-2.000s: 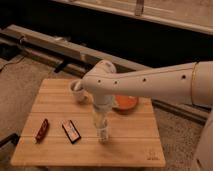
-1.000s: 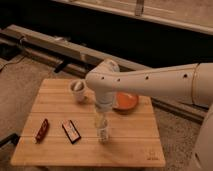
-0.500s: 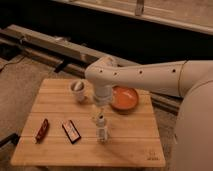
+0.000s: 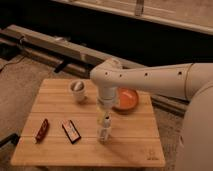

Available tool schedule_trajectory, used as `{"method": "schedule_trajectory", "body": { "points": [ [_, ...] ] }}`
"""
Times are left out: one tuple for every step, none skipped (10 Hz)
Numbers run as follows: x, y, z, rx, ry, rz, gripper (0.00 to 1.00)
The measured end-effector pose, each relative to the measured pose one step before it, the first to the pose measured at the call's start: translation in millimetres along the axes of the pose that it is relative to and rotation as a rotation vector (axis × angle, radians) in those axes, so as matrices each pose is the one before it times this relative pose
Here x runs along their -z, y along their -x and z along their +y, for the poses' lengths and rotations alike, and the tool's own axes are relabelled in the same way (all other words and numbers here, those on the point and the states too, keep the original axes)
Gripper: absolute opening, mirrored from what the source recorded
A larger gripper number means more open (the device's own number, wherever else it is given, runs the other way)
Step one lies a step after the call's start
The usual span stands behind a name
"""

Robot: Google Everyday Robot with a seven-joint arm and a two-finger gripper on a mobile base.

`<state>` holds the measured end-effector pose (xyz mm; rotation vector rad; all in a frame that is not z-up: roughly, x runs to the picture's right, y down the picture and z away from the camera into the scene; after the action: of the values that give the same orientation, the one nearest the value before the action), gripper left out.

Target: Knock the bottle over

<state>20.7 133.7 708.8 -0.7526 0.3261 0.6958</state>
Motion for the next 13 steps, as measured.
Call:
{"method": "schedule_trajectory", "body": {
  "points": [
    [-1.35,-4.78,-1.73,-0.01058,-0.00209,0.01098,0.80],
    [-2.98,-6.36,-3.49,-0.01904,-0.00379,0.01910,0.80],
    [-2.57,-2.83,-3.34,-0.00992,-0.00359,0.01038,0.80],
    [-2.62,-2.58,-4.98,-0.01095,-0.00508,0.00929,0.80],
    [-4.08,-3.29,-5.80,-0.01651,0.00095,0.01073,0.80],
    [-3.76,-2.82,-6.93,-0.01603,-0.00180,0.00806,0.80],
    [-1.41,-0.94,-4.81,-0.00839,-0.00470,0.00177,0.80],
    [-1.40,-0.36,-2.83,-0.00728,-0.00090,0.00181,0.80],
    [-1.35,0.23,-3.09,-0.00755,-0.00205,0.00100,0.80],
    [-0.74,0.31,-1.34,-0.00262,-0.00115,0.00057,0.80],
    [-0.08,1.09,-0.09,0.00112,-0.00124,-0.00061,0.80],
    [-0.15,1.56,0.73,-0.00053,0.00263,-0.00212,0.80],
    [0.04,1.41,1.17,0.00026,0.00354,-0.00277,0.80]
  ]
}}
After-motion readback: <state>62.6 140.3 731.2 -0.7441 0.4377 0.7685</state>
